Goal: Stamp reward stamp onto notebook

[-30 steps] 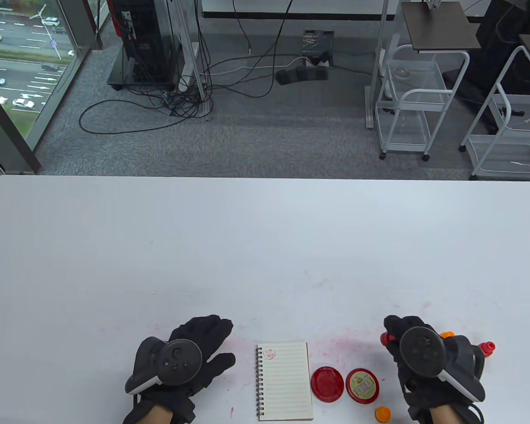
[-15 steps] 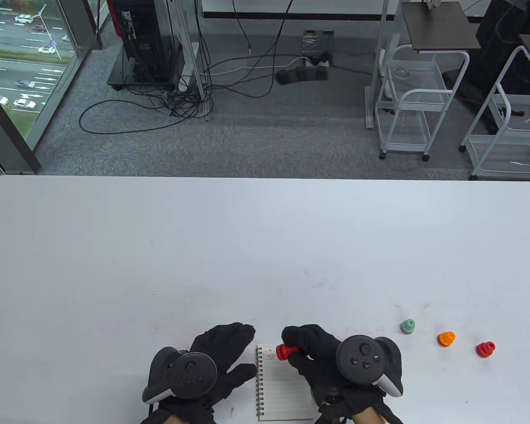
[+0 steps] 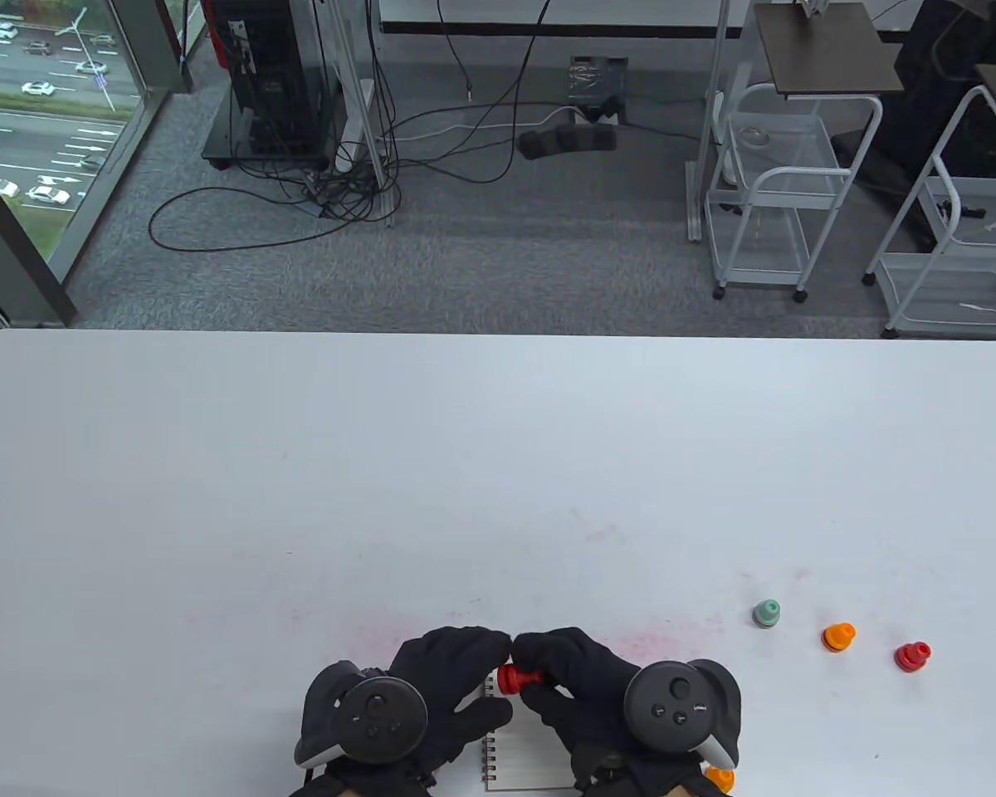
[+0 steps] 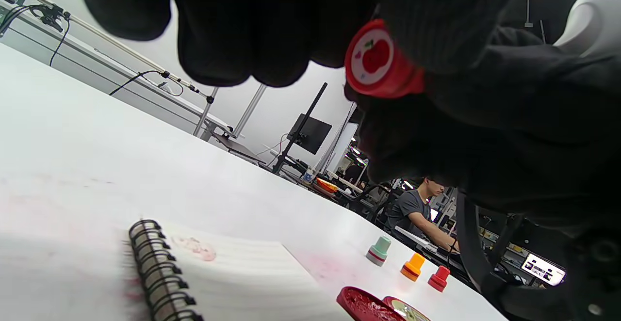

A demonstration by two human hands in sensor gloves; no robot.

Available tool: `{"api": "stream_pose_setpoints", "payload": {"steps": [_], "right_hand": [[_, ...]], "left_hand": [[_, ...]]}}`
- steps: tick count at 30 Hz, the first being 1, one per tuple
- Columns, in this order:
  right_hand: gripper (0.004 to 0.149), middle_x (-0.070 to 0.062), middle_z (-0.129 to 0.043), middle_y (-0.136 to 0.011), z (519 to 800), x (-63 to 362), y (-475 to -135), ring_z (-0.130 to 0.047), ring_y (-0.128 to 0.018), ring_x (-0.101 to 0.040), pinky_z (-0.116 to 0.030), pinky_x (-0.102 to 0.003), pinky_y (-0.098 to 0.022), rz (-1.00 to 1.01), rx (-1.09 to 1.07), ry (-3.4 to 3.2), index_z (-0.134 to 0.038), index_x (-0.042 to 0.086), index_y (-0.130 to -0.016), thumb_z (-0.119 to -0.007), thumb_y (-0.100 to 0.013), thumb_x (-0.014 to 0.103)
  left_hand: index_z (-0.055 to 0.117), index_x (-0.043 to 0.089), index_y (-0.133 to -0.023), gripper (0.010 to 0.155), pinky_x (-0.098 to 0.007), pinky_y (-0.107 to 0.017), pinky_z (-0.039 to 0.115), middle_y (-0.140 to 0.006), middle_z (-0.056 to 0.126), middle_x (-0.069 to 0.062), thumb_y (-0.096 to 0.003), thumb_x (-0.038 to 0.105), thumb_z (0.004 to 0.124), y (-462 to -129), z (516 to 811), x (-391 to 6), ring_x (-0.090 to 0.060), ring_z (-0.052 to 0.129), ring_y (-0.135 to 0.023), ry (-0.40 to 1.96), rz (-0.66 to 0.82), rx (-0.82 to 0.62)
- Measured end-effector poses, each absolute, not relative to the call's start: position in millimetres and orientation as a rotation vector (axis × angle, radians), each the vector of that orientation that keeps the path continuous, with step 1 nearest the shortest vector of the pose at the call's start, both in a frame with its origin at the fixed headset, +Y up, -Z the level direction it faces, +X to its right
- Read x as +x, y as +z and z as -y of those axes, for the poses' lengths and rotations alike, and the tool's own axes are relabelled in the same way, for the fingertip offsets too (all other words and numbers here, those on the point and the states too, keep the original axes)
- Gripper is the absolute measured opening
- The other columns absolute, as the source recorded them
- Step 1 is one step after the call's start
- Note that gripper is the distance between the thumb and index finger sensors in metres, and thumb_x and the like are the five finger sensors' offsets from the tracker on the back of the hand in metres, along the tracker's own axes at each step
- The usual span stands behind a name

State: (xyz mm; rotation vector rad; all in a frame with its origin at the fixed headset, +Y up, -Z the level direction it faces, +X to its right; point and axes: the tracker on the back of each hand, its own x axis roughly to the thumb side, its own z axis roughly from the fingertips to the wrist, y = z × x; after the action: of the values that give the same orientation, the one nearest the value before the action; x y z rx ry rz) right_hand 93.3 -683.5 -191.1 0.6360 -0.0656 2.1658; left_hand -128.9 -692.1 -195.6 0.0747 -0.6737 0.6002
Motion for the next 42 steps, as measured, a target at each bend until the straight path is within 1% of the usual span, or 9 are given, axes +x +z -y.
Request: {"api": "stream_pose_setpoints", "payload": {"steps": [10,16,22,28,30,32,35,37,42], "right_hand": [[0.047,-0.012,-0.085,-0.085,683.3,89.6,-189.5,-0.095,-0.063,-0.030,-0.084,-0.050,-0.050,0.103,0.660,2.197,-0.078,0.019,-0.086,-0.089,-0.041,0.024],[0.047,-0.012,-0.085,-0.085,681.5,91.7,-188.4,-0.095,-0.063,-0.030,-0.084,-0.050,-0.050,0.143,0.639,2.204,-0.077,0.020,-0.086,-0.089,-0.041,0.023],[0.047,-0.012,-0.084,-0.085,679.7,102.6,-188.9,-0.095,-0.063,-0.031,-0.083,-0.050,-0.050,0.165,0.593,2.170,-0.077,0.019,-0.086,-0.089,-0.041,0.023],[0.046,-0.012,-0.085,-0.085,679.0,104.5,-188.7,-0.094,-0.063,-0.031,-0.083,-0.050,-0.050,0.176,0.586,2.169,-0.077,0.019,-0.086,-0.088,-0.042,0.023],[0.046,-0.012,-0.085,-0.085,679.2,104.3,-188.5,-0.094,-0.063,-0.031,-0.083,-0.050,-0.050,0.175,0.590,2.178,-0.077,0.019,-0.087,-0.088,-0.042,0.024],[0.046,-0.013,-0.085,-0.086,679.8,103.7,-188.5,-0.094,-0.063,-0.031,-0.083,-0.050,-0.050,0.170,0.594,2.182,-0.077,0.019,-0.087,-0.088,-0.042,0.024],[0.046,-0.013,-0.085,-0.085,680.2,103.3,-188.2,-0.095,-0.063,-0.031,-0.083,-0.050,-0.050,0.163,0.603,2.199,-0.078,0.019,-0.087,-0.088,-0.042,0.024],[0.046,-0.013,-0.085,-0.085,680.1,103.5,-188.2,-0.095,-0.063,-0.031,-0.084,-0.050,-0.050,0.159,0.605,2.202,-0.078,0.019,-0.087,-0.088,-0.042,0.024],[0.046,-0.013,-0.085,-0.085,680.0,104.5,-188.8,-0.095,-0.063,-0.031,-0.084,-0.050,-0.050,0.153,0.602,2.201,-0.078,0.019,-0.087,-0.088,-0.042,0.023]], "left_hand": [[0.076,0.009,-0.099,0.065,-0.061,-0.065,0.073,-0.093,0.087,-0.014,-0.0434,0.042,0.082,-201.3,694.6,-126.0,-0.036,0.091,-0.082,0.674,0.678,-0.032],[0.075,0.008,-0.099,0.064,-0.061,-0.065,0.074,-0.093,0.086,-0.014,-0.0431,0.039,0.082,-202.1,694.1,-128.2,-0.035,0.092,-0.081,0.652,0.664,-0.030],[0.076,0.011,-0.099,0.065,-0.061,-0.065,0.074,-0.092,0.087,-0.012,-0.0409,0.037,0.087,-209.0,699.9,-140.0,-0.032,0.093,-0.080,0.598,0.626,-0.048],[0.077,0.017,-0.101,0.063,-0.061,-0.067,0.073,-0.096,0.085,-0.010,-0.0416,0.035,0.088,-218.2,715.2,-148.9,-0.033,0.090,-0.085,0.472,0.575,-0.152],[0.077,0.024,-0.103,0.062,-0.062,-0.068,0.070,-0.102,0.081,-0.011,-0.0427,0.035,0.088,-220.7,722.3,-148.5,-0.037,0.084,-0.092,0.395,0.556,-0.206],[0.079,0.026,-0.102,0.062,-0.063,-0.069,0.068,-0.105,0.078,-0.011,-0.0421,0.036,0.088,-223.9,730.0,-148.0,-0.038,0.081,-0.094,0.335,0.562,-0.231],[0.080,0.027,-0.103,0.062,-0.065,-0.071,0.062,-0.111,0.069,-0.014,-0.0423,0.038,0.087,-228.4,740.6,-150.5,-0.043,0.070,-0.100,0.285,0.533,-0.310],[0.080,0.028,-0.103,0.062,-0.065,-0.073,0.058,-0.116,0.059,-0.015,-0.0426,0.038,0.087,-230.1,744.0,-153.4,-0.045,0.062,-0.103,0.272,0.521,-0.316],[0.080,0.030,-0.103,0.062,-0.065,-0.074,0.055,-0.118,0.054,-0.014,-0.0425,0.040,0.086,-231.8,745.7,-156.7,-0.046,0.056,-0.104,0.228,0.510,-0.302]]}}
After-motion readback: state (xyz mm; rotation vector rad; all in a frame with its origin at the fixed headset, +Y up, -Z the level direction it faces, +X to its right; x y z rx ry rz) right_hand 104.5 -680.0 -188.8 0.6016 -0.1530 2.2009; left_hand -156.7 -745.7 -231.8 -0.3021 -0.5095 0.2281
